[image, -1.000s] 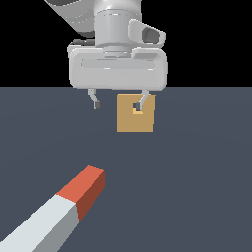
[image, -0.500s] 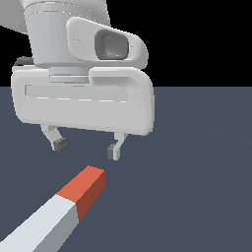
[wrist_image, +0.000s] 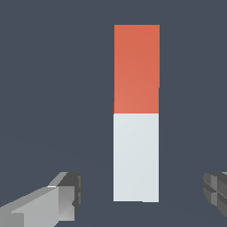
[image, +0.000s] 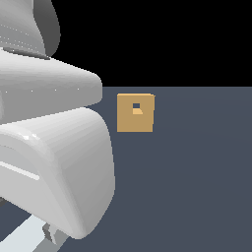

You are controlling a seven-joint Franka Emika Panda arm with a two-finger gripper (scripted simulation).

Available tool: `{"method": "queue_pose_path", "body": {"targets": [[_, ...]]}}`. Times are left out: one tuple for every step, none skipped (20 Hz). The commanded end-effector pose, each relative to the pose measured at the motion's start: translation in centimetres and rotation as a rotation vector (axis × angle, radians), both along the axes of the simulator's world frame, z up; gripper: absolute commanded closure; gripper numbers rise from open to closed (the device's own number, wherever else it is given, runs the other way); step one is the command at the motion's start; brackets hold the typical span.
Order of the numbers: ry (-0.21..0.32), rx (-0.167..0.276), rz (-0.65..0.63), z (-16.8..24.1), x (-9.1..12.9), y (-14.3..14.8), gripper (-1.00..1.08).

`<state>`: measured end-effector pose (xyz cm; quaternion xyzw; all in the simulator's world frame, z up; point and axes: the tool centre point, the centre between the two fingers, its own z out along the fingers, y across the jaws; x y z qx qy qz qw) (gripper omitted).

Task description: Insert the peg into the horizontal hole in a box.

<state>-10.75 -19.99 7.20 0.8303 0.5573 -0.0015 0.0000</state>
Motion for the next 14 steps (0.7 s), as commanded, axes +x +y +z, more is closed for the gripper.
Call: {"method": "queue_pose_path", "body": {"targets": [[-0.002, 0.000, -0.010, -0.3, -0.3, -0.5, -0.92], [-0.002, 0.000, -0.010, -0.3, -0.3, -0.5, -0.92], [-0.002, 0.001, -0.009, -0.3, -0.3, -0.5, -0.92], [-0.002, 0.001, -0.007, -0.2, -0.2, -0.4, -0.92], [-0.002, 0.001, -0.006, -0.2, -0.2, -0.3, -0.92], [-0.002, 0.001, -0.008, -0.2, -0.2, -0.4, -0.92], [-0.002, 0.001, -0.008, -0.3, -0.2, -0.4, -0.92], [-0.002, 0.001, -0.008, -0.4, -0.2, -0.4, -0.92], [-0.002, 0.001, -0.008, -0.5, -0.3, -0.4, -0.92], [-0.002, 0.001, -0.008, -0.7, -0.3, -0.4, -0.92], [-0.002, 0.001, -0.008, -1.0, -0.3, -0.4, -0.92], [-0.002, 0.001, -0.008, -1.3, -0.3, -0.4, -0.92], [-0.002, 0.001, -0.008, -1.7, -0.3, -0.4, -0.92], [-0.002, 0.001, -0.008, -2.1, -0.3, -0.4, -0.92]]}}
